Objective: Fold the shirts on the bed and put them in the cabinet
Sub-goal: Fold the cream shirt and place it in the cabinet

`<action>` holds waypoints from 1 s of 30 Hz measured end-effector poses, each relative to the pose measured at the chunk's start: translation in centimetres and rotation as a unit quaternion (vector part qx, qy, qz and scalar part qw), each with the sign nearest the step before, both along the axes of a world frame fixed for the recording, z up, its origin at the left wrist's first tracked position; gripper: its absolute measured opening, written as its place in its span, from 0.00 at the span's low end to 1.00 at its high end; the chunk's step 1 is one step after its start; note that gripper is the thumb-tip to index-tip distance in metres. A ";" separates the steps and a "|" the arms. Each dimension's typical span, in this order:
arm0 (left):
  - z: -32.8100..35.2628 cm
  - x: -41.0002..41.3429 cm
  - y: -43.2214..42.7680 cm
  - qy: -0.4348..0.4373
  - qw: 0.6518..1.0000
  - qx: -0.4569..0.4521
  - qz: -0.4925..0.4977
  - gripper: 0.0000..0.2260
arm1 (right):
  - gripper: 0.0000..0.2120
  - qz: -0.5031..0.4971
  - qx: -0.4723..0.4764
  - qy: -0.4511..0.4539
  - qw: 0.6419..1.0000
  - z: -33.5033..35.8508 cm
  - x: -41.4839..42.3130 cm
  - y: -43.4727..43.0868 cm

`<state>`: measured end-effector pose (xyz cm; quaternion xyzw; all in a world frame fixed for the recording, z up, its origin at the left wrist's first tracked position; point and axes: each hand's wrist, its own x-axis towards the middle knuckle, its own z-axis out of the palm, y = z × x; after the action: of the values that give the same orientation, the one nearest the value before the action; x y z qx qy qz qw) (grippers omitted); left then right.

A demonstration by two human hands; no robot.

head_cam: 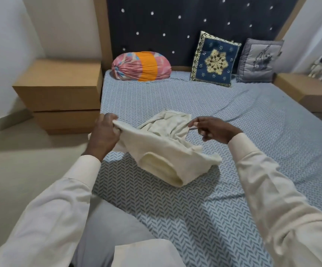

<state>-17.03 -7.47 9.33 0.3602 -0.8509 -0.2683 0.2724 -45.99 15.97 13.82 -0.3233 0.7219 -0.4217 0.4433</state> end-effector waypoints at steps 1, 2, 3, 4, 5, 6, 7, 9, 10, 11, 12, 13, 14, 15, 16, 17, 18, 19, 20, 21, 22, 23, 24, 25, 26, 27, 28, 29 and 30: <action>-0.1 -0.2 -0.1 -0.002 1.000 -0.010 0.011 0.11 | 0.12 -0.014 -0.013 -0.001 1.000 -0.1 -0.3 0.1; -0.2 -0.3 -0.1 -0.011 1.000 -0.015 0.016 0.07 | 0.12 -0.027 -0.016 0.000 1.000 -0.4 -0.4 0.3; -0.2 -0.5 -0.1 -0.028 0.999 -0.019 0.014 0.08 | 0.12 -0.031 -0.015 0.002 0.999 -0.8 -0.3 0.3; -0.3 -0.6 -0.1 -0.043 0.999 -0.021 0.006 0.10 | 0.12 -0.030 -0.009 0.005 0.999 -1.3 0.0 0.3; -0.2 -0.7 0.0 -0.046 0.999 -0.016 -0.007 0.11 | 0.12 -0.025 -0.004 0.006 1.000 -1.7 0.6 0.2; -0.2 -0.8 0.2 -0.038 0.999 -0.006 -0.022 0.11 | 0.11 -0.013 0.001 0.004 1.000 -2.4 1.3 0.0; 0.1 -0.9 0.6 -0.027 0.999 0.012 -0.033 0.12 | 0.12 0.005 0.005 -0.002 1.000 -3.1 2.1 -0.4; 0.6 -1.1 1.1 0.010 0.997 0.063 -0.033 0.17 | 0.18 0.066 0.041 -0.003 0.997 -4.8 4.0 -1.4; 0.7 -1.2 1.2 0.038 0.995 0.086 -0.032 0.18 | 0.25 0.109 0.084 0.032 0.990 -5.9 5.0 -1.9; 1.0 -1.3 1.2 0.065 0.991 0.110 -0.027 0.18 | 0.34 0.160 0.139 0.108 0.971 -7.4 5.7 -2.4; 1.2 -1.2 1.3 0.100 0.984 0.145 -0.028 0.17 | 0.42 0.209 0.189 0.198 0.939 -9.2 6.5 -2.8; 1.4 -1.2 1.3 0.142 0.969 0.200 -0.027 0.16 | 0.46 0.241 0.218 0.273 0.905 -10.9 7.2 -2.8; 1.7 -1.2 1.5 0.191 0.945 0.266 -0.022 0.15 | 0.46 0.252 0.220 0.315 0.888 -12.5 7.7 -2.8; 2.2 -1.0 1.6 0.241 0.913 0.330 -0.010 0.14 | 0.41 0.241 0.208 0.321 0.892 -13.7 8.1 -2.6; 2.3 -0.6 1.3 0.292 0.876 0.384 0.009 0.13 | 0.34 0.215 0.191 0.305 0.908 -14.1 8.5 -2.4; 2.3 -0.1 0.9 0.334 0.840 0.426 0.032 0.13 | 0.26 0.180 0.183 0.274 0.927 -13.8 8.9 -2.0; 2.2 0.7 0.0 0.375 0.803 0.460 0.050 0.17 | 0.17 0.151 0.171 0.219 0.949 -13.1 9.3 -2.0; 2.1 1.5 -0.8 0.410 0.767 0.491 0.055 0.22 | 0.10 0.127 0.165 0.131 0.969 -12.1 9.6 -1.8; 2.0 2.2 -1.7 0.446 0.734 0.509 0.057 0.25 | 0.06 0.111 0.142 0.012 0.984 -11.1 10.1 -2.0; 2.0 2.6 -2.4 0.474 0.713 0.513 0.066 0.24 | 0.07 0.104 0.111 -0.104 0.983 -9.8 10.6 -2.0; 2.3 2.7 -3.1 0.500 0.699 0.507 0.068 0.19 | 0.10 0.099 0.064 -0.198 0.973 -8.9 10.6 -2.1; 3.0 2.4 -3.3 0.521 0.696 0.490 0.065 0.13 | 0.14 0.097 0.025 -0.259 0.961 -7.8 10.4 -2.2; 4.0 1.9 -3.4 0.543 0.695 0.469 0.048 0.09 | 0.17 0.096 -0.015 -0.288 0.953 -6.7 10.1 -2.3; 5.1 0.9 -3.5 0.545 0.711 0.443 0.031 0.07 | 0.21 0.091 -0.056 -0.302 0.947 -5.7 9.7 -2.1; 6.3 -0.3 -3.4 0.539 0.733 0.414 0.010 0.06 | 0.23 0.084 -0.082 -0.306 0.945 -4.5 9.4 -1.6; 7.5 -1.8 -3.5 0.510 0.774 0.375 -0.013 0.04 | 0.19 0.055 -0.112 -0.302 0.945 -3.6 8.9 -1.2; 8.1 -3.5 -3.9 0.453 0.828 0.329 -0.033 0.05 | 0.11 -0.008 -0.137 -0.316 0.939 -3.2 8.1 -0.8; 8.3 -5.1 -4.4 0.357 0.894 0.267 -0.051 0.10 | 0.11 -0.082 -0.156 -0.312 0.934 -3.4 7.0 -0.3; 8.1 -6.7 -4.9 0.235 0.953 0.181 -0.060 0.16 | 0.19 -0.166 -0.171 -0.274 0.932 -4.2 5.8 0.2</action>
<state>-23.73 -12.38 17.46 0.2783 -0.7202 -0.5104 0.3787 -40.21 16.21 9.65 -0.1420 0.5328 -0.6786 0.4854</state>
